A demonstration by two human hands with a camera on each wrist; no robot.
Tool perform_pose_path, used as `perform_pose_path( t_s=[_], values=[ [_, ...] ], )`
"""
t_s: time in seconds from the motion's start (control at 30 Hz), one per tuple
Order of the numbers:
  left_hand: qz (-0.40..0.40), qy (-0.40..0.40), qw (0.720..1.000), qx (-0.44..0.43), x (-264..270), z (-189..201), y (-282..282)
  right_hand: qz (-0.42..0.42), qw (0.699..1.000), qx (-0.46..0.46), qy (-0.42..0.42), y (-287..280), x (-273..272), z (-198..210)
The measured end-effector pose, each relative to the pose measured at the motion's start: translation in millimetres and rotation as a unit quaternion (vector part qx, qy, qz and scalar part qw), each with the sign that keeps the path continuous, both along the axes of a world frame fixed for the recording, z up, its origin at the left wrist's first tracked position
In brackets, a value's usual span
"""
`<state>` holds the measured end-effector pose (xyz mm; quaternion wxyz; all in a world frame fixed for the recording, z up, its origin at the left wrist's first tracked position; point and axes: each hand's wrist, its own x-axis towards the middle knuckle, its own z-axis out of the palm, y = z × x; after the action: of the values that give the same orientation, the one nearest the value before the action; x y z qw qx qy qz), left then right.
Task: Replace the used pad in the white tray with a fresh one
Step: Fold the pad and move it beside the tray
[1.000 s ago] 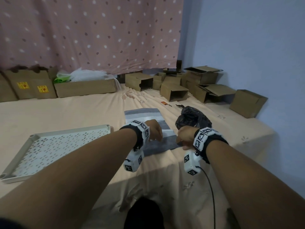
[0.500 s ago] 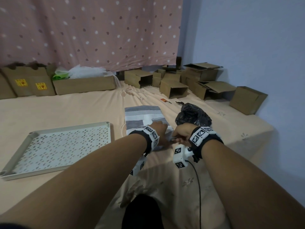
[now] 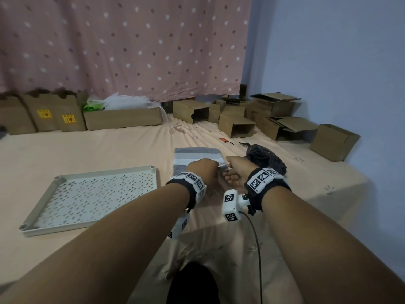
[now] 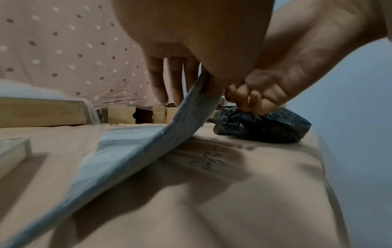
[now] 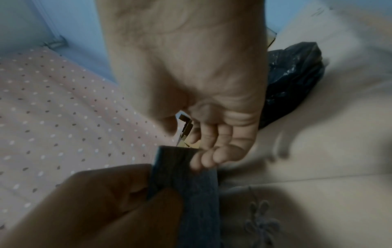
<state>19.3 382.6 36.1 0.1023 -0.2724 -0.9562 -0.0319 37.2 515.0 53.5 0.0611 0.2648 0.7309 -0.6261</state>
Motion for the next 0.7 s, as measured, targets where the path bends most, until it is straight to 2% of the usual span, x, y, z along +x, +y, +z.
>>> perform_pose_path(
  t_s=[0.13, 0.27, 0.37, 0.43, 0.53, 0.57, 0.6, 0.7],
  values=[
    [-0.010, -0.005, 1.000, 0.018, -2.3, 27.4, -17.6, -0.032, 0.998, 0.051, 0.013, 5.4, -4.9, -2.1],
    [-0.030, 0.014, 0.999, 0.034, -6.4, 53.4, -47.1, -0.022, 0.975, 0.218, 0.025, 8.5, -9.0, -17.2],
    [-0.028, -0.012, 0.999, 0.023, -14.6, 64.1, -70.2, 0.014, 0.958, 0.287, 0.026, 5.0, -13.3, -24.1],
    [-0.010, -0.032, 0.999, 0.039, -15.6, 68.8, -83.6, 0.056, 0.929, 0.365, 0.032, -0.9, -8.7, -24.3],
    [0.007, -0.055, 0.996, 0.074, -15.1, 69.5, -101.0, 0.175, 0.821, 0.542, 0.040, -6.3, -3.0, -29.0],
    [0.011, -0.065, 0.994, 0.086, -15.5, 68.7, -107.0, 0.202, 0.799, 0.565, 0.046, -7.7, -3.0, -31.8],
    [0.015, -0.076, 0.992, 0.097, -15.4, 68.7, -112.4, 0.216, 0.791, 0.571, 0.051, -10.0, -3.2, -34.0],
    [0.026, -0.086, 0.989, 0.117, -15.6, 69.9, -126.4, 0.203, 0.792, 0.573, 0.060, -16.1, -5.4, -39.1]
  ],
)
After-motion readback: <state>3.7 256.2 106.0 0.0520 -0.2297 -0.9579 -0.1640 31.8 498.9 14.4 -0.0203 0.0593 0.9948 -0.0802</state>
